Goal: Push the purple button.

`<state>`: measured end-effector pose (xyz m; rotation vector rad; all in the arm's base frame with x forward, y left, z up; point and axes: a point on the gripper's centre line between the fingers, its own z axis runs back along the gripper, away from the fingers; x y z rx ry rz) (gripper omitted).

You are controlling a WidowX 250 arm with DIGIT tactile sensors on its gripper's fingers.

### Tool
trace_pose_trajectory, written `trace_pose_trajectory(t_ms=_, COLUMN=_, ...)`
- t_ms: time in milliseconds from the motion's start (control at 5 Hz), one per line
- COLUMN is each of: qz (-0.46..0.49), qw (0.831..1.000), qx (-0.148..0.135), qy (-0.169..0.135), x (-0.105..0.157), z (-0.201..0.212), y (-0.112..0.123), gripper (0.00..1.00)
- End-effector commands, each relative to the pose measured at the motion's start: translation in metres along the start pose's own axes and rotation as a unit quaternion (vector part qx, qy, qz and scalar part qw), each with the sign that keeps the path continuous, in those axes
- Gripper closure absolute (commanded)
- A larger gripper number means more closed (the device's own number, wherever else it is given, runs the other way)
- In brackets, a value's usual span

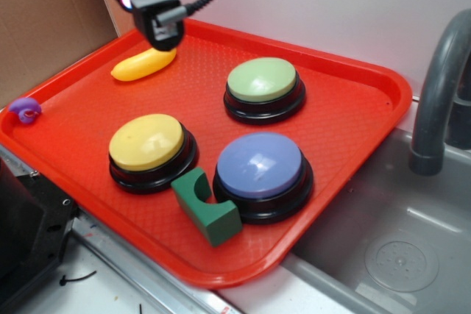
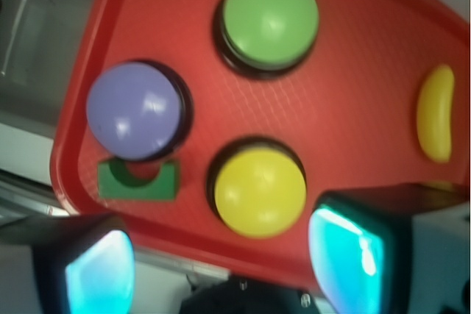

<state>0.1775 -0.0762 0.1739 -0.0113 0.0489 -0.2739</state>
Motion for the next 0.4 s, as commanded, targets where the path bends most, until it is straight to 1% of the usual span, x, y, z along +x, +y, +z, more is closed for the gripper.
trace_pose_trajectory(t_ms=0, qz=0.122, qw=0.992, qx=0.007, qy=-0.033, x=-0.044, z=0.032, y=0.000, gripper=0.00)
trace_pose_trajectory(t_ms=200, qz=0.166, qw=0.986, qx=0.024, qy=-0.016, x=-0.057, z=0.038, y=0.004, gripper=0.00)
